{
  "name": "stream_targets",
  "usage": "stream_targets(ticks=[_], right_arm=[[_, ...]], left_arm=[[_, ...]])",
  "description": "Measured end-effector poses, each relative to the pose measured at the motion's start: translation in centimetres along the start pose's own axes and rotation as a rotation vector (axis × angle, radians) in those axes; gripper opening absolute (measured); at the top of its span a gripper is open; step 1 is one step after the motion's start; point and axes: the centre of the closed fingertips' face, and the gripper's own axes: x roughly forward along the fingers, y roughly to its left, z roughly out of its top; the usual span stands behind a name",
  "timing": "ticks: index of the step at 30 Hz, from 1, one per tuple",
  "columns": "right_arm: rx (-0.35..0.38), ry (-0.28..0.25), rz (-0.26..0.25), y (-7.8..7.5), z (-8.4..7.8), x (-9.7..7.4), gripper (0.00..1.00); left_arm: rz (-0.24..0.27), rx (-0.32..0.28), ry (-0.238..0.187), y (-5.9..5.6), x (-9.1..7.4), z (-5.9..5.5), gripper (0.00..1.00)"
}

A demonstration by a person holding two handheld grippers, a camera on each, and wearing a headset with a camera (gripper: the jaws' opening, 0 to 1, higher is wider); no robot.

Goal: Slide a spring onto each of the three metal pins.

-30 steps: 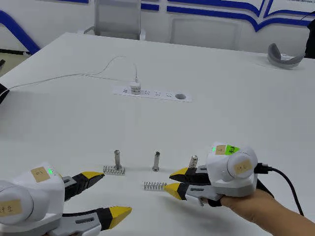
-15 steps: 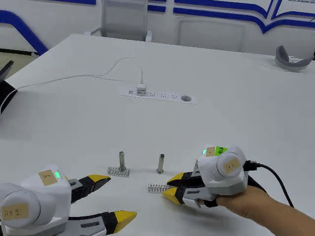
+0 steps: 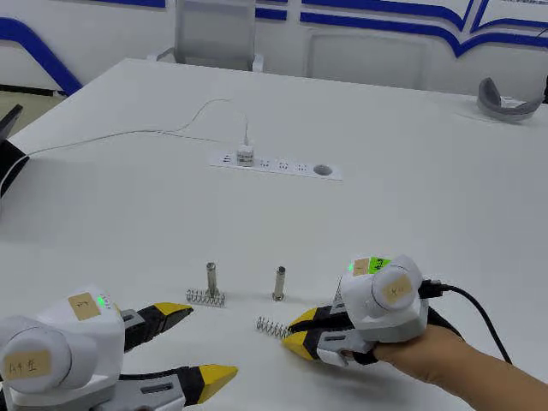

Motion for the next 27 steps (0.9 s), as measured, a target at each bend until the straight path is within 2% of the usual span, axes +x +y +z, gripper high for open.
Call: stream_targets(ticks=[5,12,20,27], right_arm=[[-0.001,0.003,0.003,0.3,0.1,-0.6,0.12],[-0.039,0.009,0.037,1.7,0.8,-1.8,0.12],[-0.109,0.019,0.101,3.9,2.2,-2.8,0.12],[-0.171,0.060,0.150,5.4,2.5,-3.3,0.12]], left_arm=[[-0.004,0.007,0.000,0.0,0.2,0.1,0.57],[-0.034,0.042,0.008,-0.5,0.9,0.3,0.54],[-0.096,0.108,0.028,-2.0,1.7,0.2,0.49],[-0.152,0.173,0.050,-3.4,1.9,-0.2,0.44]])
